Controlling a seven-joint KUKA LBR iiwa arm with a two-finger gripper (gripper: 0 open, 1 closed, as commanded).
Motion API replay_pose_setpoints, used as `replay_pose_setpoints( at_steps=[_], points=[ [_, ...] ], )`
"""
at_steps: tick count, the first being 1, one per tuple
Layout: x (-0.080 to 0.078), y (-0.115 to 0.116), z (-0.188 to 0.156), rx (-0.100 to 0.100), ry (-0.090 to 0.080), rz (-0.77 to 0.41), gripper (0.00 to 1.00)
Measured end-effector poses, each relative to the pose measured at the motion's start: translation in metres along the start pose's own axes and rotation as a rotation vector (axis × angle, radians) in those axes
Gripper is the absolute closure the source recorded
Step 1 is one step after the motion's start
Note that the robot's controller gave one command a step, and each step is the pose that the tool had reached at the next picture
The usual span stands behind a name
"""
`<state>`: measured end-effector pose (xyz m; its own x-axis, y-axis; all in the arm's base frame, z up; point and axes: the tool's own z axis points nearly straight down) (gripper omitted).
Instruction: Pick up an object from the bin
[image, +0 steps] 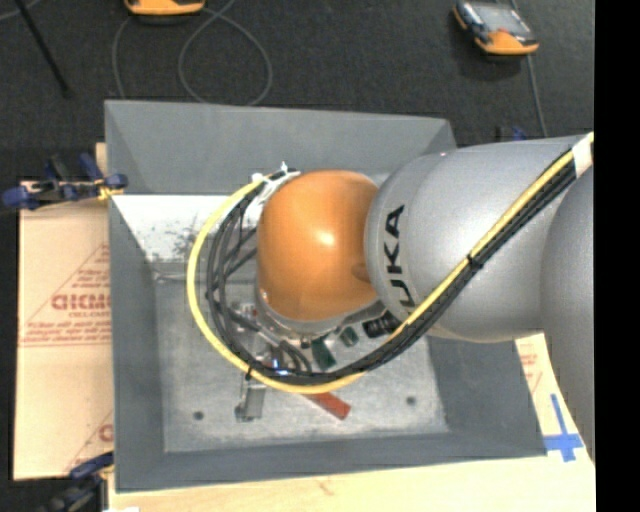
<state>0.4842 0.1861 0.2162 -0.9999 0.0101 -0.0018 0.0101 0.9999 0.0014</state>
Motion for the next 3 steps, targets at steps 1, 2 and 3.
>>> replay_pose_setpoints(
  at_steps=[1, 2, 3],
  points=[
    [-0.069, -0.062, 0.078, 0.005, 0.001, 0.042, 0.0],
    [-0.072, -0.085, 0.147, 0.002, 0.002, -0.284, 0.0],
    [-0.073, -0.084, 0.145, 0.0, -0.002, -0.28, 1.0]
  ],
)
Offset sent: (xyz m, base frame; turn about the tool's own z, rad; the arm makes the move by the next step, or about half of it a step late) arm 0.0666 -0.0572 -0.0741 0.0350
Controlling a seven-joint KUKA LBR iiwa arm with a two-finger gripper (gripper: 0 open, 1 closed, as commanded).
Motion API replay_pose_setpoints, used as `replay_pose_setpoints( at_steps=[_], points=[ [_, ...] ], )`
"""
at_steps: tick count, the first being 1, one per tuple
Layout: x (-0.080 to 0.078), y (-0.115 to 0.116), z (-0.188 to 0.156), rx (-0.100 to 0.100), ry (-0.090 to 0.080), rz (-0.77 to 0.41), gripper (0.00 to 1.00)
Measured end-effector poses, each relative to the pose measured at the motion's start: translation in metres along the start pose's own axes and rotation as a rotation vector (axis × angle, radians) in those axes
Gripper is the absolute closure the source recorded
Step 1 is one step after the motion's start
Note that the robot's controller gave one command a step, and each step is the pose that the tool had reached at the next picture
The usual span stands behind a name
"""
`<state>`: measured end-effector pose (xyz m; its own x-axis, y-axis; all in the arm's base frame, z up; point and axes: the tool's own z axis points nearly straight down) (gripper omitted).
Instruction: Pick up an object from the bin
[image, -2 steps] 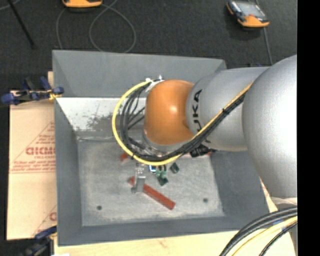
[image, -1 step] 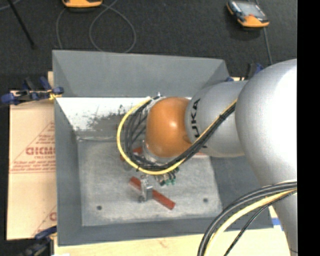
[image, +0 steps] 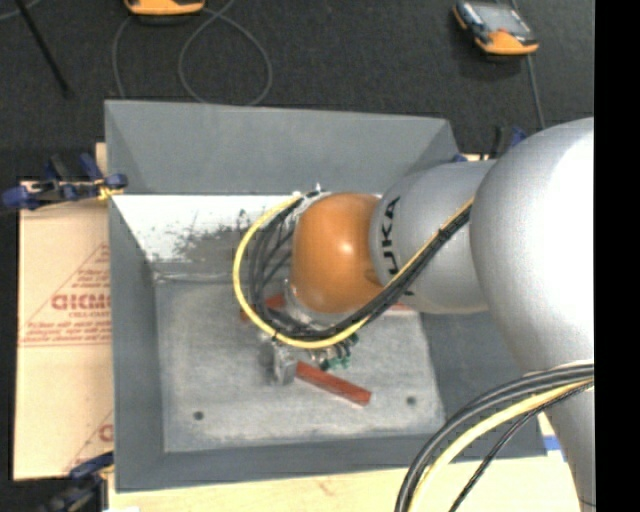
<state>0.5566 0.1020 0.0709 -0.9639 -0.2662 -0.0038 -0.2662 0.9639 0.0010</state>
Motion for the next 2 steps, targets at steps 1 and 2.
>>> replay_pose_setpoints(
  at_steps=[1, 2],
  points=[
    [-0.034, 0.008, -0.109, -0.001, -0.007, 0.562, 1.0],
    [0.017, 0.036, -0.093, 0.002, 0.005, 0.433, 1.0]
  ],
)
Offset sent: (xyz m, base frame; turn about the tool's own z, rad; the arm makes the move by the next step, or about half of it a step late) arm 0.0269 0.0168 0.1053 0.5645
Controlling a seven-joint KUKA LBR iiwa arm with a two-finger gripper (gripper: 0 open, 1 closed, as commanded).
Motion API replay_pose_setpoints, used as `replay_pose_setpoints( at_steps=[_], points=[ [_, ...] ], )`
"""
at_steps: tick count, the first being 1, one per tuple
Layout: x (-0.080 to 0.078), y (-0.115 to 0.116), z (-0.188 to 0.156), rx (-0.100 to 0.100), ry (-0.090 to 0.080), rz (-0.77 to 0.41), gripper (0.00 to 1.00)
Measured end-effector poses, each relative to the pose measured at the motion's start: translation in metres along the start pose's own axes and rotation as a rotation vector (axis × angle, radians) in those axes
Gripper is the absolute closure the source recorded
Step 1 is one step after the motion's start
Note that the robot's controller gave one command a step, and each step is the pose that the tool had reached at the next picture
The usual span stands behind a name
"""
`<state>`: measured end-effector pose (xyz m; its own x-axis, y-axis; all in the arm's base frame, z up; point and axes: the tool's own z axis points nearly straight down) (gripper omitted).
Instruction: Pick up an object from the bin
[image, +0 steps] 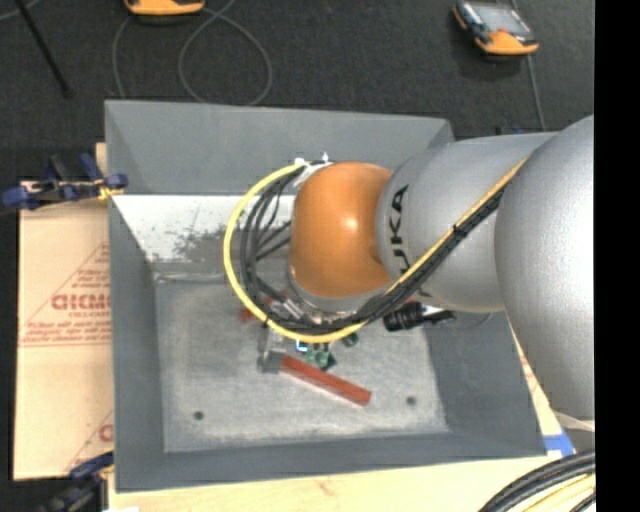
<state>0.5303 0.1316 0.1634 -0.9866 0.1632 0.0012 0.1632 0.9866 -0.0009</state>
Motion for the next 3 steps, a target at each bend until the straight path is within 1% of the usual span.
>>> replay_pose_setpoints(
  at_steps=[1, 2, 3],
  points=[
    [0.048, 0.045, -0.037, -0.006, -0.004, 0.06, 1.0],
    [0.063, 0.061, -0.004, 0.0, -0.001, -0.066, 1.0],
    [0.05, 0.078, 0.016, -0.002, -0.005, -0.085, 1.0]
  ],
)
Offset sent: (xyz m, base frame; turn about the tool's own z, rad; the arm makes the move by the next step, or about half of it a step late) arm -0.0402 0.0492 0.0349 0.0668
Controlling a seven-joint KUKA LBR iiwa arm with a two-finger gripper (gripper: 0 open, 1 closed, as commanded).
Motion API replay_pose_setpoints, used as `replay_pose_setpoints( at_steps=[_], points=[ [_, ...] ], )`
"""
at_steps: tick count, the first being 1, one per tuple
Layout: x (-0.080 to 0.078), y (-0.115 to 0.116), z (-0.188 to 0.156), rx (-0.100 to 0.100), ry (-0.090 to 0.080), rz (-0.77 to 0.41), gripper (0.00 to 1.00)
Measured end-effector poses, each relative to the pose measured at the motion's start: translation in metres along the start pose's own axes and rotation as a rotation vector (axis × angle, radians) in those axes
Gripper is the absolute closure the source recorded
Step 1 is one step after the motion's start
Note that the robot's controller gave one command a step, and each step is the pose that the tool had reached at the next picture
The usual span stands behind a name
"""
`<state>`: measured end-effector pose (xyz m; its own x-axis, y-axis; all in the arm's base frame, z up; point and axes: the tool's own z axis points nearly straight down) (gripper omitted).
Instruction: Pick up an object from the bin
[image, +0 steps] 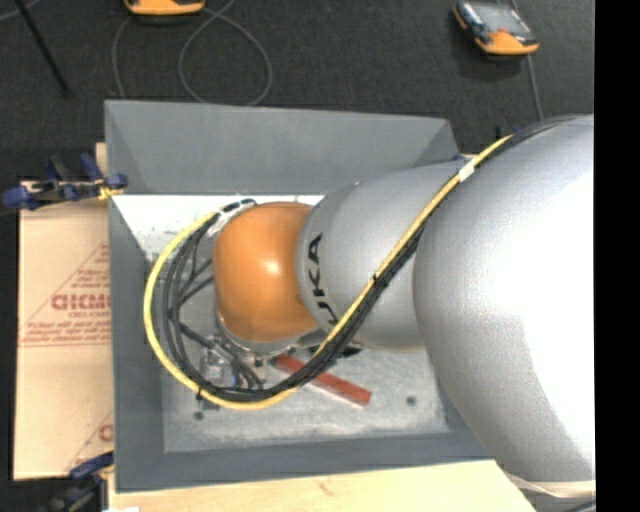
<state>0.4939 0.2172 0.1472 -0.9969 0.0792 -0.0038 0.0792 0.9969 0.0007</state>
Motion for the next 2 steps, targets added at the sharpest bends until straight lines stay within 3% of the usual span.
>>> replay_pose_setpoints(
  at_steps=[1, 2],
  points=[
    [-0.003, 0.018, -0.019, -0.002, -0.002, -0.252, 1.0],
    [-0.018, -0.004, -0.028, -0.002, -0.002, -0.064, 1.0]
  ],
)
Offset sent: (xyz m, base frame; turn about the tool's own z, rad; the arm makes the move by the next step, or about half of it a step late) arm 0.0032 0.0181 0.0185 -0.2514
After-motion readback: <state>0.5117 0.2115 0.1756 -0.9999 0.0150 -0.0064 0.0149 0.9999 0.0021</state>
